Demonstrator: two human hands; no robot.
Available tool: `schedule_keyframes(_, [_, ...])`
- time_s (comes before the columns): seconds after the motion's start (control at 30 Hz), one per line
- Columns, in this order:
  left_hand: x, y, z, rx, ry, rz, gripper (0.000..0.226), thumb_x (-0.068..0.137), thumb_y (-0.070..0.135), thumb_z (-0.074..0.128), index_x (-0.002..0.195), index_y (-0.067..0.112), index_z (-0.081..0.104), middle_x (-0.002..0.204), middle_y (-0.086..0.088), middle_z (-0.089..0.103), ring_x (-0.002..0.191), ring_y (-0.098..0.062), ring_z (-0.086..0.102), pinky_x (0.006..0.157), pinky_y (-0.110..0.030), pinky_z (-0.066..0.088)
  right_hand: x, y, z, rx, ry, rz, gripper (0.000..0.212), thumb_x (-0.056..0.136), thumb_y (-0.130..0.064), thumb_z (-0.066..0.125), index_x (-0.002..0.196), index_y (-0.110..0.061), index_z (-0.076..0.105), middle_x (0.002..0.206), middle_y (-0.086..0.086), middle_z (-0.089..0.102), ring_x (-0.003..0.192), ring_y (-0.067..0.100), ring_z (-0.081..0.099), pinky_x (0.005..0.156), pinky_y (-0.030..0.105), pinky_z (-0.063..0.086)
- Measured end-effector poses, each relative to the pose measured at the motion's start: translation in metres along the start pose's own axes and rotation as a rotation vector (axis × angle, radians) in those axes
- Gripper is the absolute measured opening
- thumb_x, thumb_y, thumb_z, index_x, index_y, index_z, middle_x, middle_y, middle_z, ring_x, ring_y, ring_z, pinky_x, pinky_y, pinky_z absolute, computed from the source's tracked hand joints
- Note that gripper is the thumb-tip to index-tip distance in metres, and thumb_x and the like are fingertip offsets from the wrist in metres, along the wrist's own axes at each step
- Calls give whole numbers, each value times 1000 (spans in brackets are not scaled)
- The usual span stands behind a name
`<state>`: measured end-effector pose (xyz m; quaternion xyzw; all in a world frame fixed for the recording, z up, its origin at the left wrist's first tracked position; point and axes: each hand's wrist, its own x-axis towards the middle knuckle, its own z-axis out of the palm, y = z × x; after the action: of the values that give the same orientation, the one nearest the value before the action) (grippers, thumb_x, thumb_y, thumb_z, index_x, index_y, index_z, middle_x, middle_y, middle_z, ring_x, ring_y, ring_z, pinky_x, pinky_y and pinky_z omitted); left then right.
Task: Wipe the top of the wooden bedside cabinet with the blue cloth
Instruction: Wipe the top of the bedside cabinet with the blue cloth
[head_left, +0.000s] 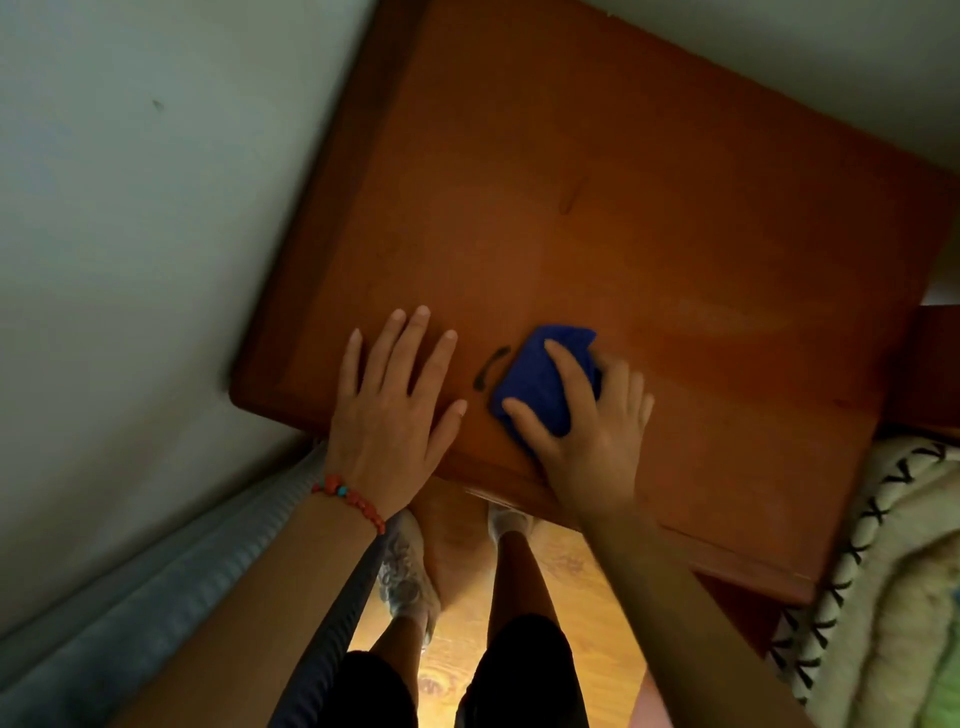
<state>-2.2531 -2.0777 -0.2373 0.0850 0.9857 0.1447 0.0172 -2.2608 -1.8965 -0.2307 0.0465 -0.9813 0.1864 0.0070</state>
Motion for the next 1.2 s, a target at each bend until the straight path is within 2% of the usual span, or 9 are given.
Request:
schedule_keyframes(0.07, [-11, -5, -1, 3, -1, -7, 54, 88, 40, 38, 134, 11, 37, 139, -22, 41, 129, -33, 28, 104, -54, 19, 26, 0, 2, -36, 30, -14, 60, 83, -63, 41, 123, -19, 51, 108, 19, 55, 93, 26, 40, 76, 40, 36])
schedule_keyframes(0.2, [-27, -14, 2, 31, 3, 15, 54, 89, 39, 39, 135, 11, 37, 140, -22, 39, 129, -35, 28, 104, -54, 19, 63, -7, 7, 0, 78, 55, 60, 82, -57, 49, 125, -15, 52, 115, 20, 53, 98, 36, 49, 81, 45, 38])
schedule_keyframes(0.27, [-30, -15, 3, 31, 4, 14, 54, 89, 39, 38, 135, 11, 38, 140, -22, 39, 129, -35, 29, 104, -54, 20, 44, -9, 7, 35, 67, 64, 60, 81, -56, 51, 127, -17, 50, 118, 19, 51, 101, 32, 46, 81, 42, 36])
schedule_keyframes(0.43, [-30, -14, 4, 34, 21, 14, 54, 89, 38, 38, 136, 10, 38, 141, -21, 38, 129, -36, 30, 104, -55, 19, -37, -16, 8, 24, 52, 83, 56, 80, -58, 49, 122, -21, 46, 109, 20, 55, 93, 24, 38, 75, 38, 37])
schedule_keyframes(0.67, [-32, -17, 3, 33, 18, 39, 54, 90, 37, 38, 136, 9, 42, 141, -21, 38, 129, -38, 32, 105, -54, 18, 5, -29, 15, 0, 113, 98, 60, 80, -57, 52, 123, -16, 54, 112, 18, 55, 94, 32, 49, 76, 41, 39])
schedule_keyframes(0.87, [-49, -32, -5, -1, 48, 13, 50, 90, 34, 41, 131, 6, 47, 138, -22, 42, 128, -38, 34, 104, -54, 22, -69, -28, 13, 21, 87, 98, 59, 80, -60, 48, 124, -21, 44, 115, 10, 40, 94, 24, 38, 77, 34, 29])
schedule_keyframes(1.0, [-59, -44, -4, 12, 58, 0, 51, 90, 33, 41, 133, 7, 45, 139, -23, 40, 129, -37, 31, 105, -52, 20, -41, -50, 25, 12, 114, 27, 57, 79, -59, 50, 119, -18, 50, 107, 19, 55, 91, 24, 39, 74, 34, 31])
schedule_keyframes(1.1, [-60, -44, -1, 14, 75, 2, 50, 90, 33, 42, 133, 8, 44, 140, -22, 40, 129, -36, 30, 105, -52, 20, -23, -58, 32, 7, 71, -40, 60, 80, -60, 50, 121, -17, 53, 109, 18, 56, 92, 24, 39, 74, 34, 29])
schedule_keyframes(1.2, [-59, -43, -2, 3, 76, -7, 50, 90, 33, 42, 133, 8, 45, 140, -21, 40, 129, -36, 31, 105, -51, 20, -40, -44, 23, -18, 36, -49, 60, 80, -62, 47, 124, -20, 46, 113, 16, 52, 94, 24, 39, 74, 37, 34])
